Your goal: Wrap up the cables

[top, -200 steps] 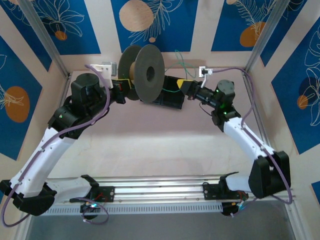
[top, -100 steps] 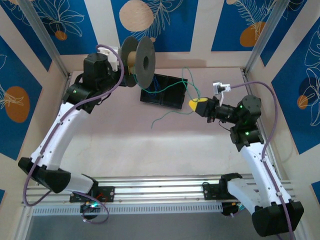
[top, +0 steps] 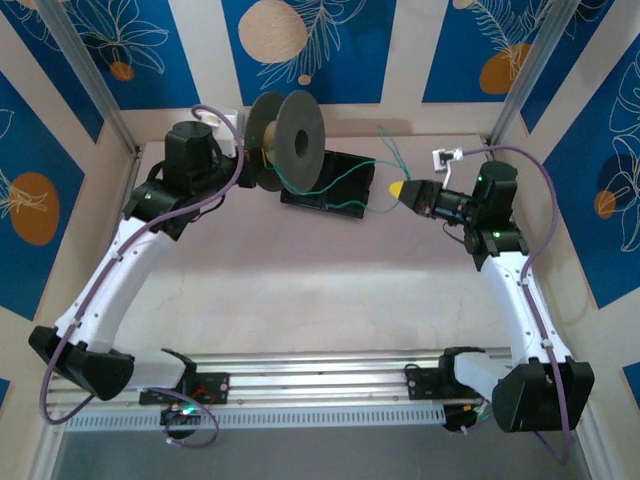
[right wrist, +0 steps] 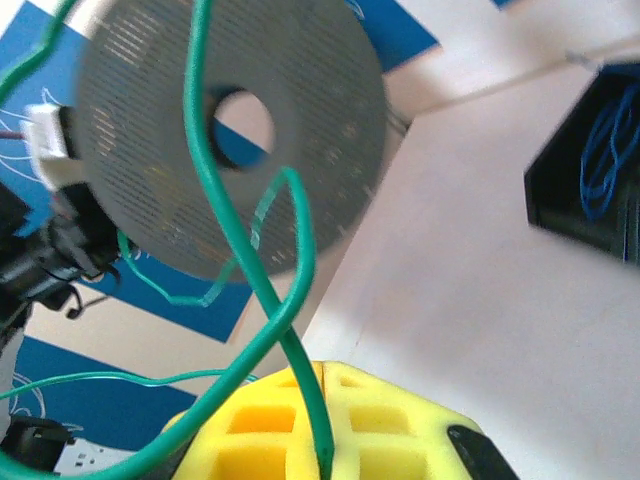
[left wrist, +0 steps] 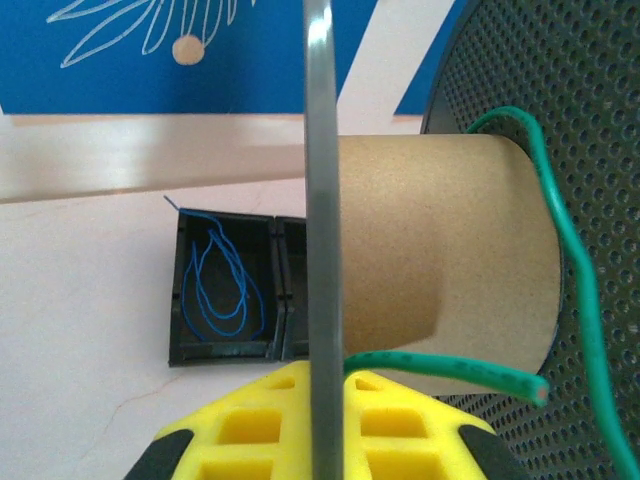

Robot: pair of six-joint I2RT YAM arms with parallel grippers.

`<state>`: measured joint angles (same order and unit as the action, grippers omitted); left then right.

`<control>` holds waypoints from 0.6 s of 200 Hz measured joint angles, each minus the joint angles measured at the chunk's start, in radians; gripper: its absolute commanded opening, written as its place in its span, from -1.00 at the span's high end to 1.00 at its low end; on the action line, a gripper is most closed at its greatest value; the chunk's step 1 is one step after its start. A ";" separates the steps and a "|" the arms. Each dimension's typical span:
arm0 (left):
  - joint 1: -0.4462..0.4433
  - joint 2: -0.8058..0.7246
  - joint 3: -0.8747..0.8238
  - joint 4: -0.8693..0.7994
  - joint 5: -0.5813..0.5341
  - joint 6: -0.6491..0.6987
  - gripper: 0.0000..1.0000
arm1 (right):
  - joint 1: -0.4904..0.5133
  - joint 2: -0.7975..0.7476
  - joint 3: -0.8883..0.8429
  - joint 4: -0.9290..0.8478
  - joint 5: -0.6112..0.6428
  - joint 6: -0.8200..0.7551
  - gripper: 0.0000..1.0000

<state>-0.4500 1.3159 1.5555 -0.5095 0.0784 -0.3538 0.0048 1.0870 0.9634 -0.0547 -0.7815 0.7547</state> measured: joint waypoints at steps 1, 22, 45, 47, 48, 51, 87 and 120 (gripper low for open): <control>0.000 -0.001 0.000 0.001 0.000 -0.003 1.00 | 0.000 0.000 -0.002 -0.001 -0.001 0.000 1.00; 0.011 -0.012 0.001 0.010 0.018 -0.046 1.00 | -0.002 0.013 -0.030 -0.032 -0.016 -0.006 1.00; 0.029 -0.011 0.003 0.011 0.058 -0.093 1.00 | -0.007 0.063 -0.031 -0.045 -0.036 -0.022 1.00; 0.031 -0.011 0.003 0.011 0.062 -0.097 1.00 | -0.007 0.069 -0.031 -0.046 -0.037 -0.025 1.00; 0.032 -0.011 0.004 0.011 0.064 -0.098 1.00 | -0.007 0.072 -0.031 -0.046 -0.037 -0.025 1.00; 0.035 -0.011 0.006 0.009 0.073 -0.106 1.00 | -0.007 0.082 -0.031 -0.048 -0.037 -0.026 1.00; 0.081 -0.011 0.032 0.008 0.142 -0.179 1.00 | 0.017 0.198 -0.031 -0.067 -0.050 -0.055 1.00; 0.120 -0.011 0.045 0.008 0.199 -0.210 1.00 | 0.059 0.218 -0.031 -0.097 -0.026 -0.076 1.00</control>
<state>-0.3302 1.3045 1.6001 -0.5018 0.2771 -0.5640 0.0635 1.3052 0.9329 -0.1516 -0.8074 0.6792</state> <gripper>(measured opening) 0.073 0.058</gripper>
